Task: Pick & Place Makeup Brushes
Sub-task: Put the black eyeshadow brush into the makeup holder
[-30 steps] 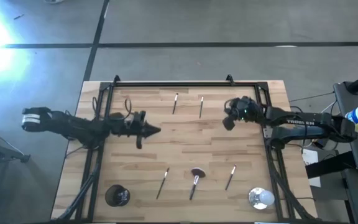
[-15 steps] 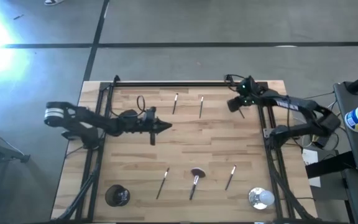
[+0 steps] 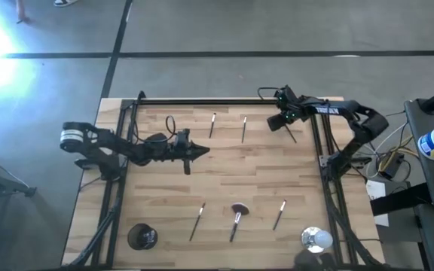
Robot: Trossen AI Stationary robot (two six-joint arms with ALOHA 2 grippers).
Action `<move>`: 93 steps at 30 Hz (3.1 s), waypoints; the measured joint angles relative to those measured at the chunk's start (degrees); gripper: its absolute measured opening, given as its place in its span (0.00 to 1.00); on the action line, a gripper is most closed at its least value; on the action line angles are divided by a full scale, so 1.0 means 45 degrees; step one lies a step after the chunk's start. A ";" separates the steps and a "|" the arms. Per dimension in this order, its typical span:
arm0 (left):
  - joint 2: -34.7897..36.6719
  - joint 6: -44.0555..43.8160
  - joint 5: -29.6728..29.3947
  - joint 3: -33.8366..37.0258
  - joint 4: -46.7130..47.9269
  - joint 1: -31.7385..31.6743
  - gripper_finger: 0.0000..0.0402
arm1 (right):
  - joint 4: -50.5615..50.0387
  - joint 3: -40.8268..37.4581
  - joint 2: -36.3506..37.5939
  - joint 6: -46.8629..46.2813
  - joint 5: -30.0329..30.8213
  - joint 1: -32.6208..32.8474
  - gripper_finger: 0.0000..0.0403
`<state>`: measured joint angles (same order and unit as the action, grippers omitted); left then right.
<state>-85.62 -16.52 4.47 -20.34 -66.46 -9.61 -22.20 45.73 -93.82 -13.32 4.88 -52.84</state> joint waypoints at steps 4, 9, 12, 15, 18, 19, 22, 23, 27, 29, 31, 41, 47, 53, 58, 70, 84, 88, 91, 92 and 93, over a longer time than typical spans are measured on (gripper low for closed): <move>0.0000 -0.0143 -0.0001 0.0000 0.0001 0.0009 0.00 | -0.0026 0.0079 -0.0156 -0.0143 -0.0012 -0.0005 0.19; 0.0000 -0.0621 -0.0016 0.0000 0.0007 0.0015 0.00 | 0.0015 0.0084 -0.0233 0.0094 -0.0070 -0.0005 0.08; 0.0000 -0.1177 -0.0016 0.0000 0.0012 0.0015 0.00 | 0.0011 0.0072 -0.0150 0.0498 -0.0400 -0.0015 0.03; 0.0005 -0.1730 -0.0016 0.0000 0.0018 0.0015 0.01 | -0.0128 -0.0061 0.0254 0.0738 -0.0818 0.0023 0.02; 0.0010 -0.2208 -0.0185 0.0000 0.0010 0.0078 0.06 | 0.0125 -0.0267 0.1221 0.0861 -0.0926 0.0209 0.02; 0.0010 -0.2279 -0.0393 0.0000 0.0007 0.0102 0.08 | 0.0201 -0.0392 0.1602 0.0877 -0.0955 0.0306 0.02; -0.0026 -0.2346 -0.0988 -0.0089 0.0007 0.0318 0.17 | 0.0787 -0.1115 0.2868 0.0791 -0.1385 0.0770 0.02; -0.0066 -0.2369 -0.1158 -0.0215 0.0004 0.0441 0.19 | 0.1322 -0.1418 0.3383 0.0642 -0.1626 0.1005 0.02; -0.0622 -0.2188 -0.1361 -0.0973 -0.0743 0.0856 0.27 | 0.3938 -0.2816 0.5292 -0.0233 -0.2763 0.2298 0.02; -0.1037 -0.1960 -0.1359 -0.1460 -0.1286 0.0951 0.29 | 0.5401 -0.3414 0.6091 -0.0675 -0.2830 0.3149 0.02; -0.1432 -0.1835 -0.1238 -0.1976 -0.1659 0.0962 0.30 | 0.6849 -0.3908 0.6764 -0.0944 -0.2856 0.4070 0.02; -0.3050 -0.1365 -0.0127 -0.4497 -0.1883 0.0943 0.30 | 1.2792 -0.4963 0.8080 -0.1371 -0.2791 0.7738 0.02; -0.3418 -0.1354 0.0215 -0.5454 -0.1853 0.0937 0.30 | 1.4439 -0.4859 0.7831 -0.1211 -0.2775 0.8610 0.02; -0.3512 -0.1181 0.0370 -0.6339 -0.0689 0.0942 0.30 | 1.5213 -0.4482 0.7125 -0.1094 -0.2883 0.9049 0.02; -0.3502 -0.0861 0.0373 -0.6984 0.0065 0.0942 0.30 | 1.5443 -0.4070 0.6644 -0.0951 -0.3239 0.9345 0.02; -0.3468 -0.0300 0.0808 -0.7691 0.0553 0.0937 0.29 | 1.5493 -0.3365 0.5901 -0.0552 -0.3209 0.9756 0.02; -0.2399 0.0794 0.1150 -0.7936 0.4223 0.0947 0.03 | 1.4985 -0.3292 0.6312 -0.0223 -0.3095 0.9787 0.11; -0.1139 0.1171 0.0651 -0.7927 0.7535 0.1005 0.03 | 1.3684 -0.3295 0.7239 0.0416 -0.2693 0.9792 0.20; -0.0211 0.1201 0.0093 -0.7927 0.9514 0.1362 0.03 | 1.2701 -0.3342 0.8000 0.0879 -0.2303 0.9787 0.23; 0.0105 0.1200 -0.0156 -0.7927 1.0157 0.1640 0.03 | 1.2385 -0.3388 0.8208 0.0989 -0.2131 0.9787 0.23; 0.0418 0.1170 -0.0434 -0.7927 1.0912 0.1962 0.03 | 1.2190 -0.3500 0.8392 0.1055 -0.1956 0.9792 0.22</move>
<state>-83.74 -11.25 2.52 -56.01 -17.36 -0.78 32.66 29.98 -56.05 -8.57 -3.93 -8.78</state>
